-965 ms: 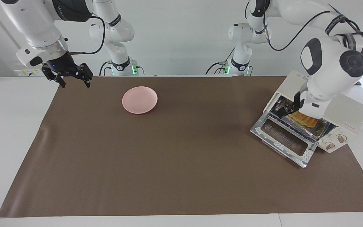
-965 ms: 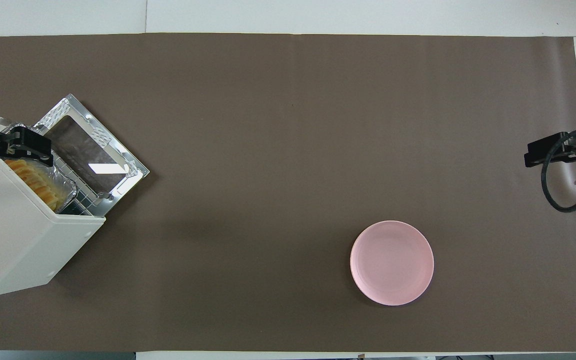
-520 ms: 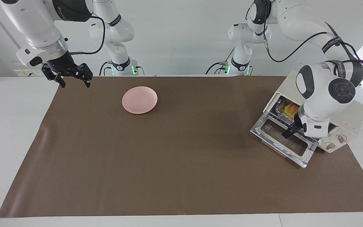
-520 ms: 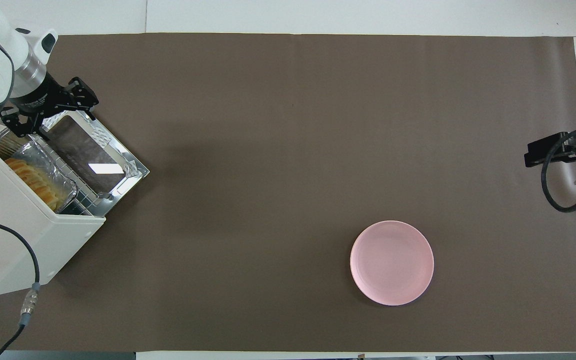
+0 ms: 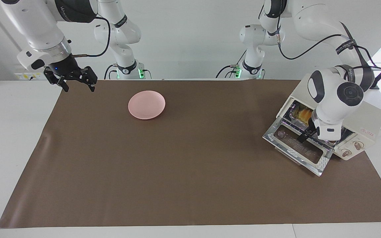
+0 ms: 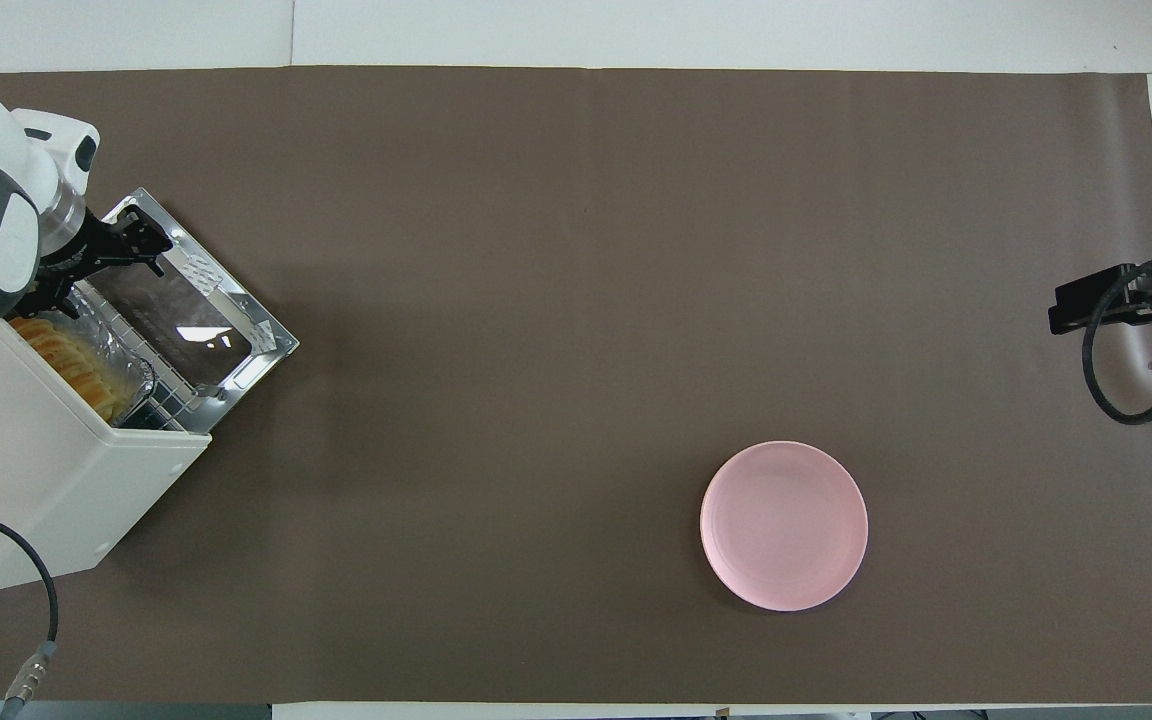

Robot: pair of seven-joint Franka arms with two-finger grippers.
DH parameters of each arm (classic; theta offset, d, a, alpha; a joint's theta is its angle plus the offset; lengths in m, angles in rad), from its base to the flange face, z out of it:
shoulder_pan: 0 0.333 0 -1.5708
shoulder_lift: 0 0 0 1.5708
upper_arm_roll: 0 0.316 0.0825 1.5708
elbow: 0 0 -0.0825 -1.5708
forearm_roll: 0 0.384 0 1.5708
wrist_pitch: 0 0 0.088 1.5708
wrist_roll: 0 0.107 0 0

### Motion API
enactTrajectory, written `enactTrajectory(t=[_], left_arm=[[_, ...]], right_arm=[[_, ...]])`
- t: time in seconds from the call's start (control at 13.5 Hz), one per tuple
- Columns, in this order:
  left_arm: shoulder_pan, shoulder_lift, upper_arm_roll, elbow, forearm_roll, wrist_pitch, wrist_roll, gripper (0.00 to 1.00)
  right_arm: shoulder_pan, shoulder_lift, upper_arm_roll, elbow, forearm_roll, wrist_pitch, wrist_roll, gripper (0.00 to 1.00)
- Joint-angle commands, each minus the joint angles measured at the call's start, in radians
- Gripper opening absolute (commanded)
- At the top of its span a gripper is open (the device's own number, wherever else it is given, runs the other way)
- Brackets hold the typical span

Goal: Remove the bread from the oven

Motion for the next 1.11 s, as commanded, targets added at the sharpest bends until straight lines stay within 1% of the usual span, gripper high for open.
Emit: enactTrajectory(t=[0.0,0.22,0.3,0.37,0.59,0.74,0.82,0.89,0.97,1.04], left_arm=[[0.011,-0.054,-0.004,-0.079,0.027,0.040,-0.016,1.00],[0.012,-0.072,-0.004,-0.139,0.027,0.097,-0.016,1.00],[0.011,-0.077,-0.004,-0.148,0.027,0.107,-0.018,0.98],[0.012,-0.078,-0.004,-0.151,0.027,0.111,-0.016,0.94],[0.025,-0.092,-0.004,-0.193,0.027,0.147,-0.018,0.93],[0.025,-0.094,-0.004,-0.197,0.027,0.154,-0.016,0.86],[0.025,-0.097,-0.004,-0.204,0.027,0.154,-0.018,0.84],[0.025,-0.103,-0.004,-0.220,0.027,0.158,-0.016,0.80],[0.025,-0.106,-0.004,-0.223,0.027,0.163,-0.016,0.63],[0.025,-0.106,-0.004,-0.224,0.031,0.161,-0.016,0.33]], right_arm=[[-0.019,-0.005,0.013,-0.004,-0.008,-0.009,-0.024,1.00],[-0.019,-0.005,0.015,-0.004,-0.008,-0.009,-0.024,1.00],[-0.019,-0.005,0.013,-0.004,-0.008,-0.009,-0.024,1.00],[-0.019,-0.005,0.015,-0.004,-0.008,-0.009,-0.024,1.00],[-0.019,-0.005,0.013,-0.004,-0.008,-0.009,-0.024,1.00],[-0.019,-0.005,0.015,-0.004,-0.008,-0.009,-0.024,1.00],[-0.019,-0.005,0.015,-0.004,-0.007,-0.009,-0.024,1.00],[-0.019,-0.005,0.015,-0.004,-0.008,-0.009,-0.024,1.00],[-0.019,-0.005,0.015,-0.004,-0.008,-0.009,-0.024,1.00],[-0.019,-0.005,0.015,-0.004,-0.007,-0.009,-0.024,1.00]])
